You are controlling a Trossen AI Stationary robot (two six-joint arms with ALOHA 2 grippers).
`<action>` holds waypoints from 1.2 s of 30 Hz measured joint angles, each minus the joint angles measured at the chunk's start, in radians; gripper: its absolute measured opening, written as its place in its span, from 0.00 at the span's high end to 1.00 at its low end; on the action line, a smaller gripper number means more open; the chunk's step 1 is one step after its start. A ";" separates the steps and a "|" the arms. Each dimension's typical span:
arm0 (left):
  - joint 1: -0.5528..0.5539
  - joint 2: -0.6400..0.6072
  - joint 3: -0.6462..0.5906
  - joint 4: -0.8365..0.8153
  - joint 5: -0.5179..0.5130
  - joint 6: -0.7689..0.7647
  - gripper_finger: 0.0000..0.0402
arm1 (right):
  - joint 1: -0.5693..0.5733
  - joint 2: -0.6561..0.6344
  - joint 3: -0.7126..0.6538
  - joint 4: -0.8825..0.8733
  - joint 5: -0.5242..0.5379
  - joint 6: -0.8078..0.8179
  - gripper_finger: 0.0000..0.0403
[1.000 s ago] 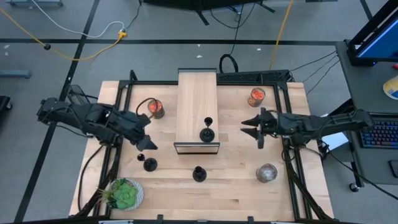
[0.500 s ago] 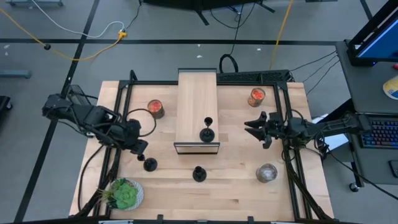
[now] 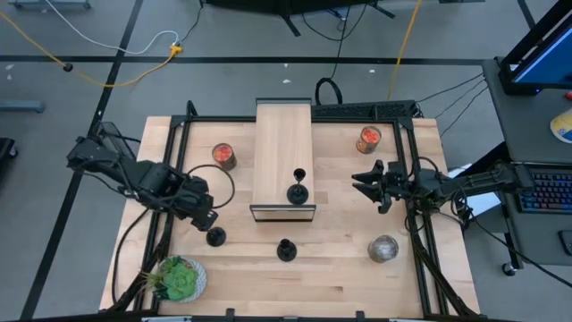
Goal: Pick & Place candle stick holders
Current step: Put the left black candle holder on the shelf
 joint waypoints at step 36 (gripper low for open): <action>-0.036 0.009 -0.002 -0.022 0.032 -0.105 0.48 | 0.000 0.000 0.000 0.000 0.000 0.003 0.61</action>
